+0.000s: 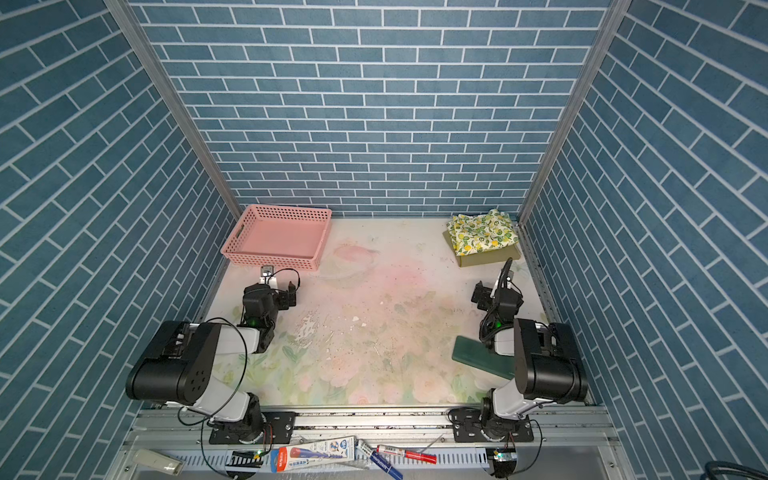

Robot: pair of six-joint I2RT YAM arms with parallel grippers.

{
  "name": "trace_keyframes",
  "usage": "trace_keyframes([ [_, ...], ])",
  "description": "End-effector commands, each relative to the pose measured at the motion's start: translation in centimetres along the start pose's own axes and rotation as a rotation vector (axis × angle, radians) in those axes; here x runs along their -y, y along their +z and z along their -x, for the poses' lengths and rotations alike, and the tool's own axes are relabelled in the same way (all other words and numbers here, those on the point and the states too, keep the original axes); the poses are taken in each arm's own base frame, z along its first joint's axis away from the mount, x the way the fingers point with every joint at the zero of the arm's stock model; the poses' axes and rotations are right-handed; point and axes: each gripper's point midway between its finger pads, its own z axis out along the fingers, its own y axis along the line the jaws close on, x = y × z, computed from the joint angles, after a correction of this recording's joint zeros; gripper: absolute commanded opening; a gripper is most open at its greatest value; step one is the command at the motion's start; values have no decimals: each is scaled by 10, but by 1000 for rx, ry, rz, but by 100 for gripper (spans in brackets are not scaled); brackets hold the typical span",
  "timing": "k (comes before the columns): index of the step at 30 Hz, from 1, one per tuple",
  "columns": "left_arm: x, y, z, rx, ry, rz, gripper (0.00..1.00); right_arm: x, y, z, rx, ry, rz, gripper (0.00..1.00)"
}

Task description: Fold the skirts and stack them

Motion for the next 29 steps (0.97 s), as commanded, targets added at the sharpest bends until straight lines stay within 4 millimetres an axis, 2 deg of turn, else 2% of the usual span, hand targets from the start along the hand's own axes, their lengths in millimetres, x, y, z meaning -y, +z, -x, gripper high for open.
trace_keyframes([
  [1,-2,1,12,35,-10,1,100,-9,9,8,-29,-63,37,99],
  [29,-3,1,13,40,-11,3,100,-15,8,9,-15,-68,74,99],
])
